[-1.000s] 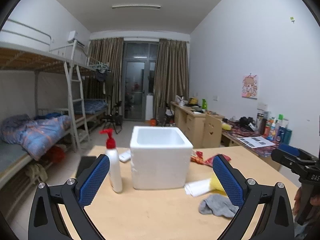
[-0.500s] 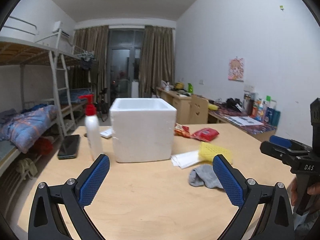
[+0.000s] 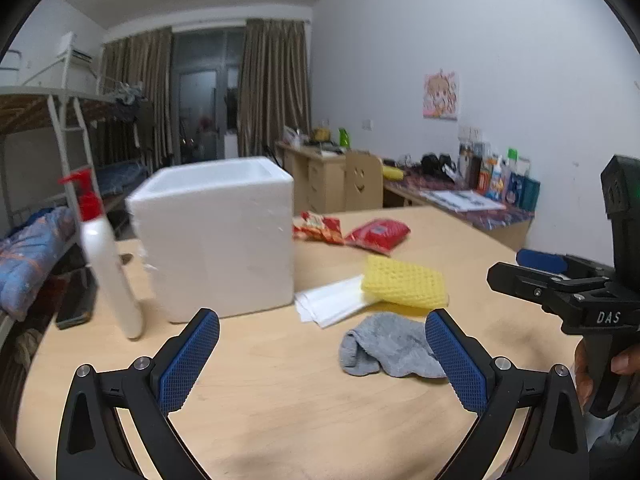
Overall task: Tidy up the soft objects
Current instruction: 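Grasp the grey sock with the left tool while the right tool reaches the yellow mesh sponge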
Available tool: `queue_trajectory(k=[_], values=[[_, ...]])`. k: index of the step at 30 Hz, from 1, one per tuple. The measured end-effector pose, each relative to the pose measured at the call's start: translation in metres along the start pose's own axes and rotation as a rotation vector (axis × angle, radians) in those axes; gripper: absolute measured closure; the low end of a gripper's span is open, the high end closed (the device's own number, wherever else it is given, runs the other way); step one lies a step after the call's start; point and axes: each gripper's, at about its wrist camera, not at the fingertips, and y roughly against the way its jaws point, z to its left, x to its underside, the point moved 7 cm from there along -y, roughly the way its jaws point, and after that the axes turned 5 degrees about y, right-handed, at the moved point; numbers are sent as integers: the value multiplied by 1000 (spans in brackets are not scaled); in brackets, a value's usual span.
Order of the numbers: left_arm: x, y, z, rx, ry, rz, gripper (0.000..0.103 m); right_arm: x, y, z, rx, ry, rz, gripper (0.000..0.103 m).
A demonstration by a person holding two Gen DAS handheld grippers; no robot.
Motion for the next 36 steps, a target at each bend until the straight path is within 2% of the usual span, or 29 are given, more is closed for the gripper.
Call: queue_trajectory(k=[7,18,21,27,29,31,34,36], values=[[6,-43,-18,38,-41,95,0,3,-22,-13,13,33,59,0],[23,-99,-22,60,8,272,0,2,-57,-29,-64,47,166,0],[29,-109,-23,56,16,297,4,1,-65,-30,-78,66,189,0],[38,-124,-25,63,42,370,27,6,-85,-27,-109,112,243,0],[42,-127,-25,65,42,391,39,8,-88,-27,-118,119,249,0],[45,-131,-25,59,43,407,47,9,-88,-27,-128,120,252,0],[49,-135,-26,66,46,434,52,8,-89,-25,-151,122,254,0],[53,-137,-26,68,47,448,60,9,-92,-25,-152,130,263,0]])
